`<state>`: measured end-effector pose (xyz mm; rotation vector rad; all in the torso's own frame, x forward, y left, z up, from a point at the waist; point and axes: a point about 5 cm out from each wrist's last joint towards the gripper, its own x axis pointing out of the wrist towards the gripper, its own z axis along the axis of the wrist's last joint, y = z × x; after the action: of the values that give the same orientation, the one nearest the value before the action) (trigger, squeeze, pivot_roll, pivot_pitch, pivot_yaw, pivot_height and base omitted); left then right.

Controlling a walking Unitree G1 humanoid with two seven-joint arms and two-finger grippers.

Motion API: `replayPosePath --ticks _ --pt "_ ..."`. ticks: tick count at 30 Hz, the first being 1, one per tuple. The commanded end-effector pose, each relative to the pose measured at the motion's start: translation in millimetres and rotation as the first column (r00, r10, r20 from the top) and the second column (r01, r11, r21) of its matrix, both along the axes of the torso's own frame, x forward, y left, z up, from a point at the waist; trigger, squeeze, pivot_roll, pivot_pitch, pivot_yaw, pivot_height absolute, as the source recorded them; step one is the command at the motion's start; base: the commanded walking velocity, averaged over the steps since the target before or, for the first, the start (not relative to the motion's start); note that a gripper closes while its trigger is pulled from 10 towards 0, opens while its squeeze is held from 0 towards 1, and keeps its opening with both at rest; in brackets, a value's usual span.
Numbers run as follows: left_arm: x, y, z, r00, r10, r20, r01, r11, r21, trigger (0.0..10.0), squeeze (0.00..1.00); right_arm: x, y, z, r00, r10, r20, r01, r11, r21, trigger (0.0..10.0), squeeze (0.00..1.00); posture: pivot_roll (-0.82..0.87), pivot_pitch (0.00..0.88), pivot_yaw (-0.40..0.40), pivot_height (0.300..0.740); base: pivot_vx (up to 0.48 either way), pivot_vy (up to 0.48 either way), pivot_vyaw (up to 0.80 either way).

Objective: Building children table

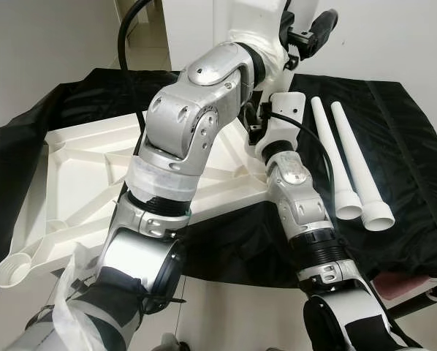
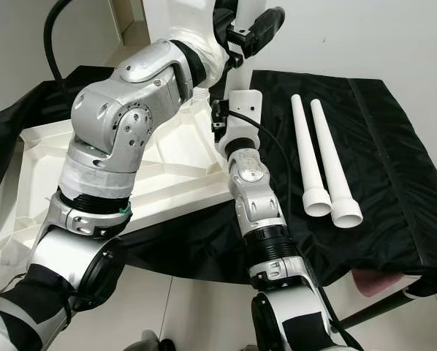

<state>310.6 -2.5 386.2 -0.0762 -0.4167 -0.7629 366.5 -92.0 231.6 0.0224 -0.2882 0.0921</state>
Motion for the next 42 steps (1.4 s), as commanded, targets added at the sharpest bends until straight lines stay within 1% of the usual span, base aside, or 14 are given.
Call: replayPosePath --ticks 1,8,10,12,13,19,21,22,23,30,32,35,37,42 --pt "-11.1 -4.9 14.4 0.996 -0.053 0.068 0.055 0.998 -0.026 10.0 0.00 2.2 -4.1 1.0 1.000 -0.022 -0.009 0.022 1.000 0.012 10.0 0.00 -0.12 0.068 0.068 0.740 0.000 0.000 0.00" --pt "-17.5 -7.3 20.1 0.994 -0.063 0.087 0.066 0.997 -0.038 10.0 0.00 2.8 -14.1 -1.1 0.998 -0.059 -0.015 0.059 0.998 0.008 10.0 0.00 -0.13 0.075 0.070 0.740 0.000 0.000 0.00" --pt "-12.3 -1.9 14.7 1.000 -0.001 0.029 0.003 0.999 -0.051 10.0 0.00 2.6 -22.3 -3.9 0.996 -0.091 -0.022 0.091 0.996 -0.003 10.0 0.00 -0.12 0.081 0.069 0.740 0.000 0.000 0.00" --pt "-12.3 -1.9 14.7 1.000 -0.001 0.029 0.003 0.999 -0.051 10.0 0.00 2.6 -22.3 -3.9 0.996 -0.091 -0.022 0.091 0.996 -0.003 10.0 0.00 -0.12 0.081 0.069 0.740 0.000 0.000 0.00" --pt "-2.1 7.3 2.9 0.997 0.055 -0.054 -0.058 0.997 -0.058 10.0 0.00 1.5 -31.3 -6.7 0.992 -0.122 -0.028 0.122 0.993 -0.008 10.0 0.00 -0.13 0.089 0.070 0.740 0.000 0.000 0.00" --pt "8.7 19.5 -11.7 0.986 0.124 -0.113 -0.128 0.991 -0.034 10.0 0.00 -2.9 -43.1 -9.5 0.988 -0.154 -0.010 0.154 0.988 -0.022 10.0 0.00 -0.13 0.093 0.068 0.740 0.000 0.000 0.00" --pt "12.0 41.0 -54.2 0.975 0.158 -0.156 -0.164 0.986 -0.024 10.0 0.00 -6.6 -46.5 -13.4 0.990 -0.138 0.002 0.138 0.989 -0.044 10.0 0.00 -0.13 0.097 0.070 0.740 0.000 0.000 0.00" --pt "12.0 41.0 -54.2 0.975 0.158 -0.156 -0.164 0.986 -0.024 10.0 0.00 -6.6 -46.5 -13.4 0.990 -0.138 0.002 0.138 0.989 -0.044 10.0 0.00 -0.13 0.097 0.070 0.740 0.000 0.000 0.00" --pt "9.4 55.2 -83.1 0.966 0.193 -0.174 -0.195 0.981 0.002 10.0 0.00 -9.5 -47.8 -18.2 0.995 -0.103 -0.004 0.102 0.993 -0.054 10.0 0.00 -0.13 0.101 0.070 0.740 0.000 0.000 0.00" --pt "8.2 58.5 -93.8 0.960 0.196 -0.200 -0.196 0.980 0.019 10.0 0.00 -13.1 -47.8 -19.9 0.998 -0.070 0.005 0.070 0.995 -0.068 10.0 0.00 -0.13 0.102 0.070 0.740 0.000 0.000 0.00" --pt "6.3 60.5 -108.7 0.956 0.195 -0.218 -0.188 0.981 0.053 10.0 0.00 -19.4 -47.6 -24.6 0.999 -0.026 0.019 0.028 0.995 -0.100 10.0 0.00 -0.14 0.109 0.070 0.740 0.000 0.000 0.00" --pt "5.3 61.0 -114.4 0.955 0.191 -0.226 -0.181 0.981 0.063 10.0 0.00 -21.6 -47.7 -26.7 1.000 -0.010 0.022 0.013 0.993 -0.113 10.0 0.00 -0.14 0.109 0.070 0.740 0.000 0.000 0.00" --pt "-1.9 61.4 -132.8 0.960 0.157 -0.230 -0.138 0.986 0.096 10.0 0.00 -27.3 -48.9 -32.7 0.998 0.055 0.032 -0.049 0.988 -0.149 10.0 0.00 -0.14 0.108 0.072 0.740 0.000 0.000 0.00" --pt "-8.0 60.6 -144.8 0.968 0.134 -0.214 -0.106 0.985 0.139 10.0 0.00 -29.5 -50.8 -35.9 0.996 0.085 0.036 -0.078 0.982 -0.174 10.0 0.00 -0.13 0.112 0.070 0.740 0.000 0.000 0.00"
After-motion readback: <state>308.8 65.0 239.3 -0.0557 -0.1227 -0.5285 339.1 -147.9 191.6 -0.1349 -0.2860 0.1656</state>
